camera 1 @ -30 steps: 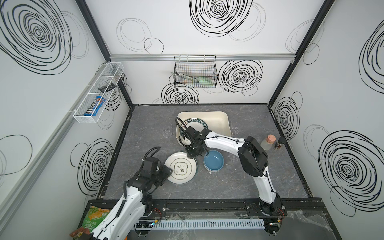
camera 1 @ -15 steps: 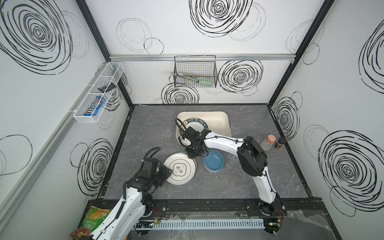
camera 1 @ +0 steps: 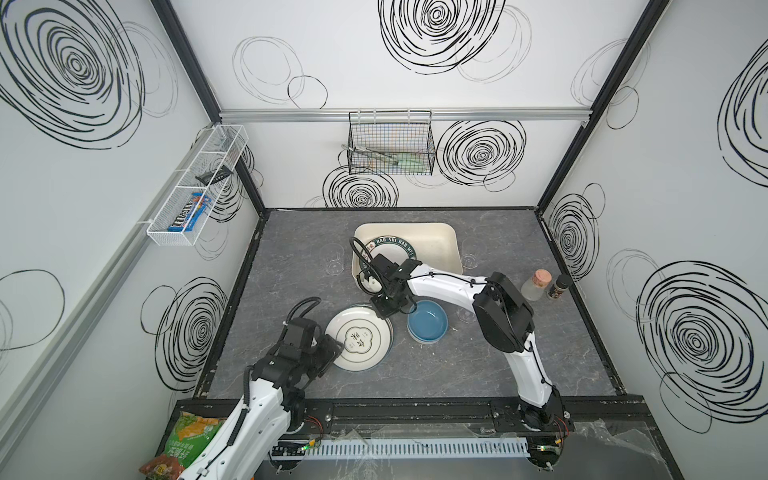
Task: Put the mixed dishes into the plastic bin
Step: 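Tilt the top cloud-print plate up off the red-rimmed plate with both grippers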
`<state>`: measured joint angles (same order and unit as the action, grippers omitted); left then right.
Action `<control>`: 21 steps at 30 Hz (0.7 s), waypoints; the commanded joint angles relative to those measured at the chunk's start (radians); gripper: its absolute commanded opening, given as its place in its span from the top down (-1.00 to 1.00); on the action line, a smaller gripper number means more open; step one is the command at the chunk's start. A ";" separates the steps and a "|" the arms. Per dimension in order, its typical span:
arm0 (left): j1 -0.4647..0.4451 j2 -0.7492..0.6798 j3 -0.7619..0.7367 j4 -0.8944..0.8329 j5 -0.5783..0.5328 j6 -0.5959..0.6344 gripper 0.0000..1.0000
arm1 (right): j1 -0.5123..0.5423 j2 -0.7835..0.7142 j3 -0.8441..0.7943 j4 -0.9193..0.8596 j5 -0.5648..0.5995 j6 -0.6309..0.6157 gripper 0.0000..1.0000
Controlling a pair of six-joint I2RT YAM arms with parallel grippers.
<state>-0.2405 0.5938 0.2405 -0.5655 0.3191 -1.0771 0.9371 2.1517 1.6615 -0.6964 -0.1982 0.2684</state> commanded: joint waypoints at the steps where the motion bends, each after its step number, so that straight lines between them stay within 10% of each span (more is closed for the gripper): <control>1: -0.008 -0.021 0.029 -0.044 -0.023 -0.011 0.02 | 0.009 0.018 -0.008 0.001 -0.010 0.003 0.68; 21: -0.015 -0.102 0.060 -0.140 -0.040 -0.026 0.46 | 0.007 0.023 -0.021 0.015 -0.019 0.008 0.73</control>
<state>-0.2508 0.5011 0.2691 -0.7040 0.2867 -1.0969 0.9371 2.1517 1.6558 -0.6857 -0.2092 0.2684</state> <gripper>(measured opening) 0.276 0.136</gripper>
